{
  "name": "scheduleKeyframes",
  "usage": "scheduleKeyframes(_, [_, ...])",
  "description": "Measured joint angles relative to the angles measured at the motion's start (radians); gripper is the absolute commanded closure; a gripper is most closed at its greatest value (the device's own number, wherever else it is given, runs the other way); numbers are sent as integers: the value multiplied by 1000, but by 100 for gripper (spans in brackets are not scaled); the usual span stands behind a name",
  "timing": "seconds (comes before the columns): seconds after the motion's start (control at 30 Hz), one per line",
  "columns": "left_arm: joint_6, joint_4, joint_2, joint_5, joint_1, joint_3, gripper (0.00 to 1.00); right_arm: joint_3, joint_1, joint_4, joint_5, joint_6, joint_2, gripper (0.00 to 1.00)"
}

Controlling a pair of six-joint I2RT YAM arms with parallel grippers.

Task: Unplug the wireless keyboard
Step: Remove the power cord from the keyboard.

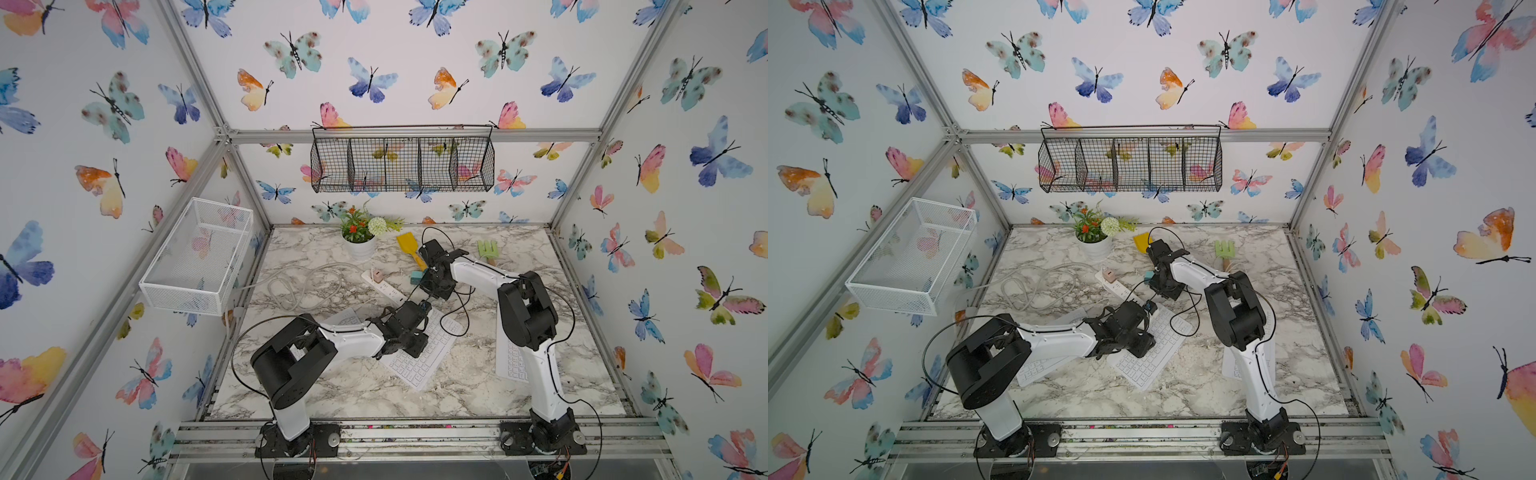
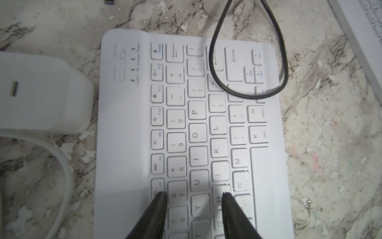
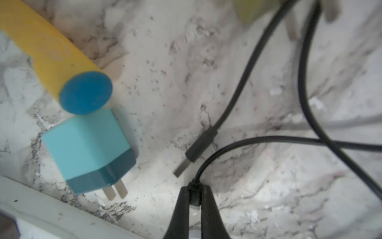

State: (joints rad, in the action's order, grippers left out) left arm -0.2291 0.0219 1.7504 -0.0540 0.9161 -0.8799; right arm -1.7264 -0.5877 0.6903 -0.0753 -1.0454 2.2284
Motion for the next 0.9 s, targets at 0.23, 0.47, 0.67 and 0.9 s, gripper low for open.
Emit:
scheduleKeyframes(0.23, [0,0,1,0,0,0,54,19,0,-18,-34,29,-6,95])
scheduleKeyframes(0.47, [0,10,-9,-2,-3,0,53,73,5,-21,-24,11,-45,89])
scheduleKeyframes(0.67, [0,74,-26,-19,-13,-10,52,127,30,6,-3,68,-86,77])
scheduleKeyframes(0.9, [1,186,-26,-29,-14,-64,48,134,39,-11,-7,206,-141,62])
